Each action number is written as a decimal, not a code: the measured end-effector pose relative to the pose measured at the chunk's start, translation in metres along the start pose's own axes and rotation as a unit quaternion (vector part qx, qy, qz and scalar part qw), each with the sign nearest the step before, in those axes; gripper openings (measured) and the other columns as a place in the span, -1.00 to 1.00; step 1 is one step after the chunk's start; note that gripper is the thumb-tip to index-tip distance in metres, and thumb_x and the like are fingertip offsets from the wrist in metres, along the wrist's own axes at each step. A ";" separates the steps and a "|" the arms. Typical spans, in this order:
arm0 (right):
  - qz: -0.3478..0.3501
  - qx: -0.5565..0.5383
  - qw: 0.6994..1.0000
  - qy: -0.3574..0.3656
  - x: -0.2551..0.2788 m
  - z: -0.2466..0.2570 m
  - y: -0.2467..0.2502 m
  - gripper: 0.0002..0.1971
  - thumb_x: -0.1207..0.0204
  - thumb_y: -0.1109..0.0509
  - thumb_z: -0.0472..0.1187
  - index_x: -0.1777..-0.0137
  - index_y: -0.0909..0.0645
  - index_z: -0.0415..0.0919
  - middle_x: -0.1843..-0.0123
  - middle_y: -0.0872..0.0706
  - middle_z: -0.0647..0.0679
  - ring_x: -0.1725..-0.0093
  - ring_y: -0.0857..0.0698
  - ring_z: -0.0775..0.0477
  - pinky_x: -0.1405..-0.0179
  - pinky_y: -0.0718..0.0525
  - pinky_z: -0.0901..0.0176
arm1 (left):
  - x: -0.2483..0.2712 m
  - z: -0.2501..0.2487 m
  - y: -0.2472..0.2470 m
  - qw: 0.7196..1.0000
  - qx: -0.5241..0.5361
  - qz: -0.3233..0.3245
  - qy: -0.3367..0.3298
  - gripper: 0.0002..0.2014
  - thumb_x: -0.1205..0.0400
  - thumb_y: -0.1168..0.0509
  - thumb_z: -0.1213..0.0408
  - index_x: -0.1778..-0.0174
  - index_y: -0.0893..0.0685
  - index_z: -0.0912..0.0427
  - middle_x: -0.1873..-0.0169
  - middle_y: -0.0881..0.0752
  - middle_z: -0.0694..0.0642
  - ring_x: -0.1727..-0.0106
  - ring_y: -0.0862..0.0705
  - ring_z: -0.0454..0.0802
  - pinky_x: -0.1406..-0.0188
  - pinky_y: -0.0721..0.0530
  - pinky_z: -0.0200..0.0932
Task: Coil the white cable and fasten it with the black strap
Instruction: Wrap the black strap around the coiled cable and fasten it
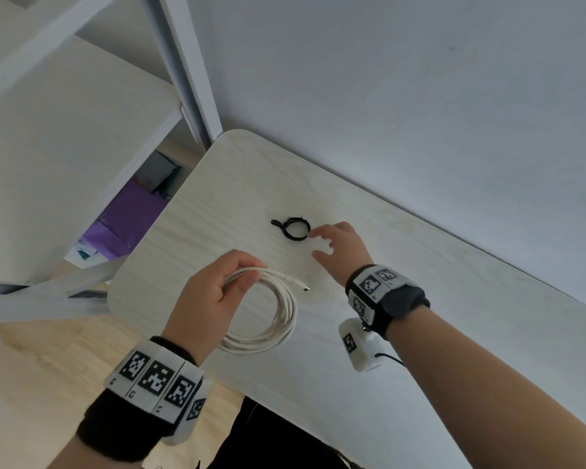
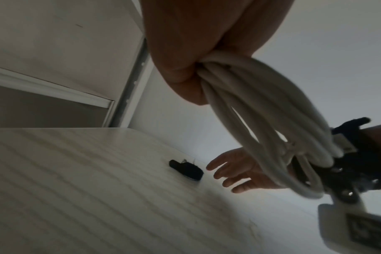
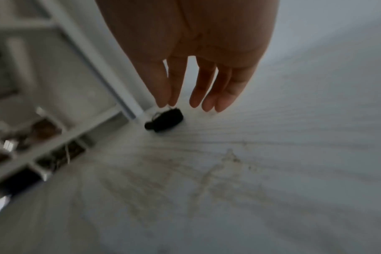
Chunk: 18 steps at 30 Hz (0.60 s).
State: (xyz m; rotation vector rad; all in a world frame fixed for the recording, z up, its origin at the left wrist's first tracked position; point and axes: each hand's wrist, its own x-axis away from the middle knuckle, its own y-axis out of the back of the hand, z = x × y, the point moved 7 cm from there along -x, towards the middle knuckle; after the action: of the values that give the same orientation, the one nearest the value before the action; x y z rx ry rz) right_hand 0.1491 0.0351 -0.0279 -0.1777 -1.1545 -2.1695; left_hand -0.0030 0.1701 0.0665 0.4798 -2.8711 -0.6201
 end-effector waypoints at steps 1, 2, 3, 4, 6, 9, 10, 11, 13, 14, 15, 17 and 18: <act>0.007 0.054 0.998 0.024 -0.007 0.005 -0.005 -0.70 -0.51 -0.33 -0.22 -0.23 -0.56 0.01 -0.25 -0.49 -0.07 -0.23 -0.49 -0.10 -0.16 -0.49 0.14 | 0.001 0.001 0.003 1.000 0.002 -0.002 0.002 -0.88 -0.55 -0.16 0.08 0.12 -0.60 -0.11 0.48 -0.61 -0.39 0.52 -0.53 -0.33 0.52 -0.42 -0.55; 0.006 0.091 0.995 0.043 -0.012 0.010 -0.008 -0.69 -0.51 -0.33 -0.24 -0.23 -0.55 0.00 -0.26 -0.48 -0.07 -0.24 -0.45 -0.12 -0.16 -0.45 0.15 | 0.002 0.003 0.005 1.000 0.005 -0.004 0.005 -0.89 -0.55 -0.17 0.10 0.12 -0.60 -0.10 0.48 -0.61 -0.41 0.51 -0.54 -0.35 0.51 -0.42 -0.56; -0.003 0.116 0.991 0.060 -0.016 0.016 -0.009 -0.69 -0.50 -0.33 -0.24 -0.24 -0.54 -0.01 -0.26 -0.47 -0.06 -0.24 -0.43 -0.12 -0.16 -0.44 0.15 | 0.003 0.005 0.007 1.000 0.006 -0.007 0.007 -0.89 -0.55 -0.17 0.10 0.12 -0.60 -0.10 0.47 -0.62 -0.41 0.51 -0.55 -0.36 0.51 -0.42 -0.57; -0.015 0.132 0.988 0.076 -0.020 0.020 -0.010 -0.70 -0.50 -0.34 -0.22 -0.23 -0.54 -0.01 -0.25 -0.46 -0.06 -0.22 -0.43 -0.12 -0.18 -0.44 0.13 | 0.003 0.007 0.010 1.000 0.005 -0.010 0.009 -0.89 -0.54 -0.17 0.10 0.12 -0.61 -0.09 0.46 -0.62 -0.41 0.50 -0.55 -0.36 0.50 -0.42 -0.57; -0.031 0.162 0.982 0.094 -0.024 0.026 -0.011 -0.73 -0.50 -0.36 -0.17 -0.19 -0.55 -0.01 -0.21 -0.45 -0.04 -0.19 -0.42 -0.12 -0.20 -0.39 0.11 | 0.004 0.010 0.013 1.000 0.005 -0.015 0.011 -0.88 -0.54 -0.18 0.11 0.12 -0.61 -0.07 0.46 -0.62 -0.42 0.50 -0.55 -0.38 0.49 -0.42 -0.58; -0.037 0.204 0.973 0.103 -0.024 0.028 -0.014 -0.85 -0.51 -0.35 -0.13 -0.06 -0.61 -0.03 -0.15 -0.47 -0.04 -0.16 -0.43 -0.15 -0.13 -0.30 0.13 | 0.005 0.012 0.015 1.000 0.012 -0.015 0.015 -0.88 -0.54 -0.18 0.13 0.11 -0.62 -0.04 0.46 -0.61 -0.44 0.47 -0.56 -0.42 0.47 -0.43 -0.60; -0.045 0.197 0.974 0.101 -0.023 0.028 -0.012 -0.87 -0.51 -0.35 -0.12 -0.03 -0.62 -0.04 -0.14 -0.48 -0.03 -0.16 -0.42 -0.14 -0.12 -0.27 0.14 | 0.005 0.011 0.015 1.000 0.016 -0.016 0.017 -0.88 -0.54 -0.18 0.13 0.11 -0.62 -0.04 0.46 -0.62 -0.43 0.47 -0.56 -0.41 0.48 -0.43 -0.59; -0.055 0.178 0.978 0.096 -0.020 0.028 -0.008 -0.88 -0.52 -0.35 -0.11 -0.02 -0.63 -0.05 -0.15 -0.50 -0.02 -0.17 -0.41 -0.13 -0.11 -0.23 0.16 | 0.004 0.010 0.015 0.999 0.020 -0.017 0.018 -0.88 -0.53 -0.18 0.12 0.12 -0.62 -0.06 0.47 -0.62 -0.42 0.49 -0.56 -0.39 0.50 -0.43 -0.58; -0.080 0.113 0.986 0.092 -0.011 0.031 0.005 -0.90 -0.51 -0.36 -0.11 0.01 -0.63 -0.05 -0.15 -0.56 0.05 -0.19 -0.39 -0.09 -0.11 -0.19 0.17 | 0.002 0.007 0.014 0.999 0.029 -0.016 0.019 -0.88 -0.53 -0.18 0.08 0.15 -0.62 -0.12 0.50 -0.61 -0.34 0.55 -0.51 -0.29 0.56 -0.42 -0.52; -0.094 0.076 0.988 0.092 -0.005 0.033 0.013 -0.92 -0.50 -0.37 -0.12 0.04 -0.63 -0.05 -0.12 -0.58 0.10 -0.20 -0.38 -0.08 -0.11 -0.19 0.16 | 0.001 0.004 0.012 0.999 0.034 -0.012 0.020 -0.88 -0.53 -0.18 0.05 0.16 -0.63 -0.15 0.52 -0.61 -0.28 0.58 -0.48 -0.24 0.60 -0.43 -0.46; -0.105 0.039 0.989 0.094 0.003 0.035 0.021 -0.95 -0.49 -0.38 -0.12 0.08 -0.62 -0.03 -0.08 -0.59 0.15 -0.19 -0.38 -0.06 -0.10 -0.20 0.14 | -0.001 0.001 0.010 0.999 0.041 -0.007 0.020 -0.88 -0.53 -0.18 0.03 0.15 -0.63 -0.16 0.53 -0.60 -0.24 0.59 -0.46 -0.21 0.62 -0.43 -0.42; -0.122 -0.020 0.987 0.107 0.021 0.041 0.037 -0.95 -0.44 -0.44 -0.14 0.17 -0.61 0.01 -0.03 -0.55 0.20 -0.16 -0.37 -0.02 -0.14 -0.25 0.11 | -0.007 -0.008 0.004 0.998 0.056 0.006 0.016 -0.89 -0.53 -0.18 0.02 0.12 -0.61 -0.22 0.55 -0.59 -0.19 0.60 -0.44 -0.19 0.65 -0.42 -0.38; -0.134 -0.045 0.983 0.113 0.030 0.043 0.046 -0.93 -0.41 -0.47 -0.15 0.19 -0.63 0.02 0.00 -0.52 0.21 -0.12 -0.37 -0.01 -0.17 -0.30 0.09 | -0.009 -0.014 0.001 0.998 0.064 0.013 0.011 -0.89 -0.54 -0.19 0.03 0.12 -0.61 -0.22 0.56 -0.58 -0.18 0.61 -0.42 -0.19 0.65 -0.42 -0.37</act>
State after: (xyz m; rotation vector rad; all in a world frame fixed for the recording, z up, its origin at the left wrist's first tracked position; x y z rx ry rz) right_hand 0.1465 0.0360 0.0416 0.1931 -0.9983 -2.4051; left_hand 0.0082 0.1689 0.0783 0.4624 -2.9022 -0.4262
